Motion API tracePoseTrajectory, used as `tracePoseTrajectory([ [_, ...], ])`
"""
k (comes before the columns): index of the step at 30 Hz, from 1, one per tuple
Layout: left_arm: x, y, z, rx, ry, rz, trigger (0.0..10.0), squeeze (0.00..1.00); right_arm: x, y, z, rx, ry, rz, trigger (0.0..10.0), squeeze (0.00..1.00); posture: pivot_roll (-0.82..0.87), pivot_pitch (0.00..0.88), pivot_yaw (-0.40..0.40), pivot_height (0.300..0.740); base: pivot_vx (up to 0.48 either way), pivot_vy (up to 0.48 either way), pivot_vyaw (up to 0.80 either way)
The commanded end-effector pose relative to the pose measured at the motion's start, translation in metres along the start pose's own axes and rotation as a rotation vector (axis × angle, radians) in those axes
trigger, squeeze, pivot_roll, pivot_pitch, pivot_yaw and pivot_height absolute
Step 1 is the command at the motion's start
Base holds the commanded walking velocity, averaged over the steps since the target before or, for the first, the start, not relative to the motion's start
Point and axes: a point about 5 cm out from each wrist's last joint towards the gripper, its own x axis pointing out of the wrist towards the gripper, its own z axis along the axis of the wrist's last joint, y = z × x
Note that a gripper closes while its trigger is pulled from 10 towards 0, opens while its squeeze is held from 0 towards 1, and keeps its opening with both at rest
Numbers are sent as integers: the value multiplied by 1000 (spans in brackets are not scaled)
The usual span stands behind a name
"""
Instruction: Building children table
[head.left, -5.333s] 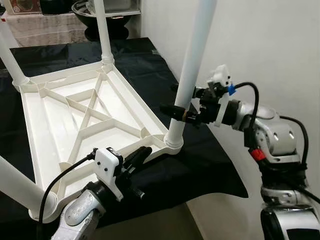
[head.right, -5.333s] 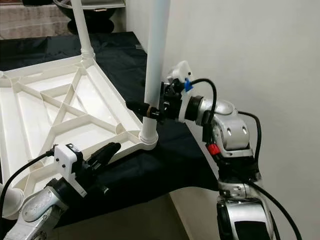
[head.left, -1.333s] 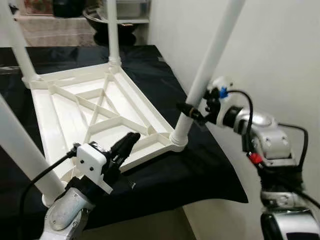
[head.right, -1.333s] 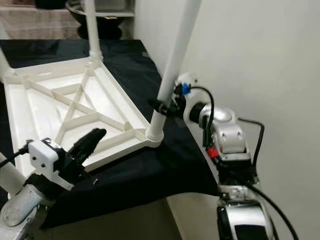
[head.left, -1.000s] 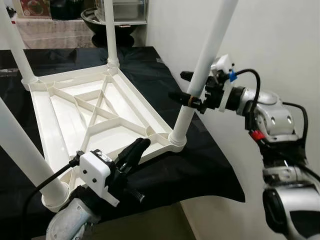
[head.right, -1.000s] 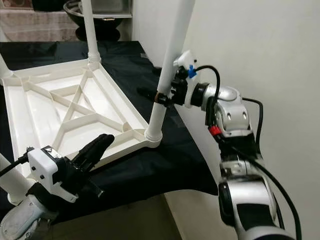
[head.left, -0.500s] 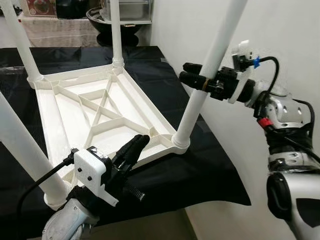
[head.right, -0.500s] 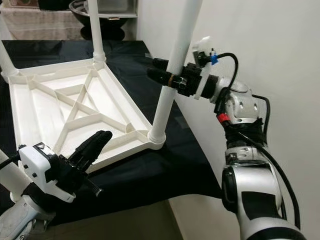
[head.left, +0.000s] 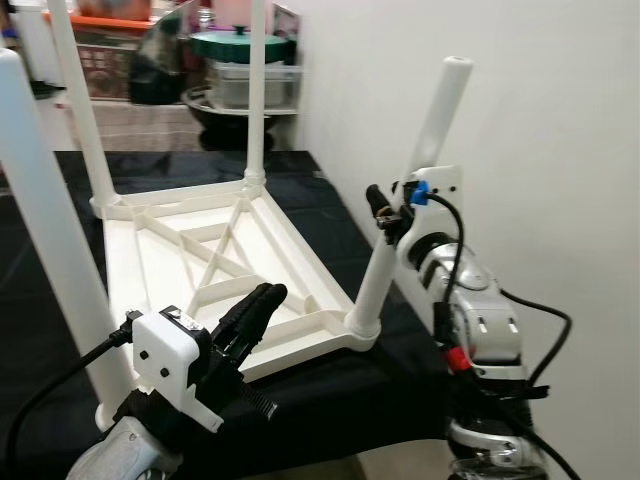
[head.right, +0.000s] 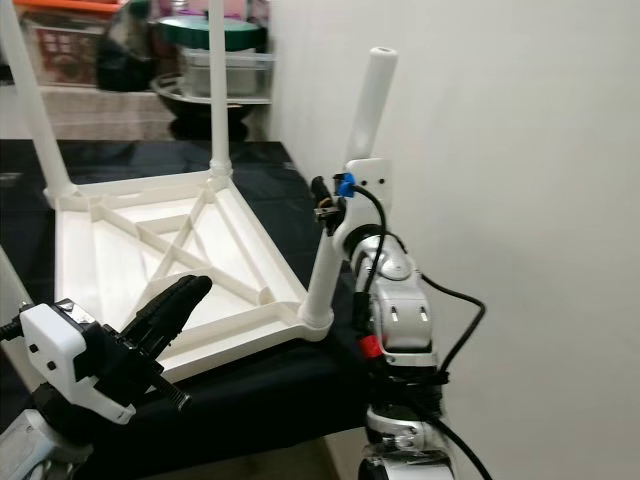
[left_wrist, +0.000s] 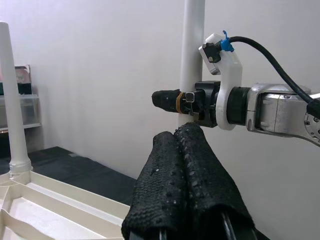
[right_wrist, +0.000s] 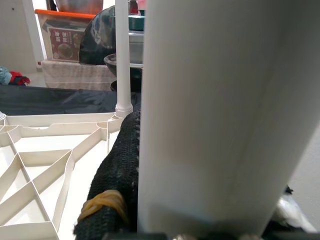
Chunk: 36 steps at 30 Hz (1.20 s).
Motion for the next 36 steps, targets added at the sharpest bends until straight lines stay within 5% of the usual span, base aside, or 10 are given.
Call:
tracePoseTrajectory([
  [1,-1,0,1,-6,6,3,10000,0,0,5,-49,-69,226,19,0,0,5,34,-123,740,0,0,0],
  [2,-1,0,1,-12,7,12,10000,0,8,6,-37,-95,188,44,9765,0,5,34,-123,740,0,0,0],
  [9,-2,-1,-4,-38,18,41,10000,0,23,18,30,-75,-105,382,10000,0,-15,31,-103,740,0,0,0],
  [11,-1,-1,-4,-41,22,48,10000,0,14,8,46,-82,-157,615,10000,1000,-19,32,-96,740,0,0,0],
  [16,-1,-2,-3,-36,24,51,10000,0,-1,-22,61,-123,-154,835,10000,1000,-9,33,-102,740,0,0,0],
  [26,-2,-1,-2,-41,29,40,10000,0,-8,-44,62,-84,-119,1005,10000,1000,0,37,-94,740,0,0,0],
  [27,-3,-1,-2,-40,30,42,10000,0,-11,-52,56,-65,-72,1074,10000,0,8,42,-97,740,0,0,0],
  [34,-4,-1,-2,-37,32,46,10000,0,-15,-71,49,-41,-41,1078,10000,0,17,50,-103,740,0,0,0],
  [35,-5,-1,-2,-37,37,46,10000,0,-15,-78,49,-33,-51,1059,2549,0,16,55,-102,740,0,0,0],
  [36,-6,-2,-1,-37,41,45,10000,0,-16,-84,50,-23,-61,1053,157,0,17,55,-101,740,0,0,0],
])
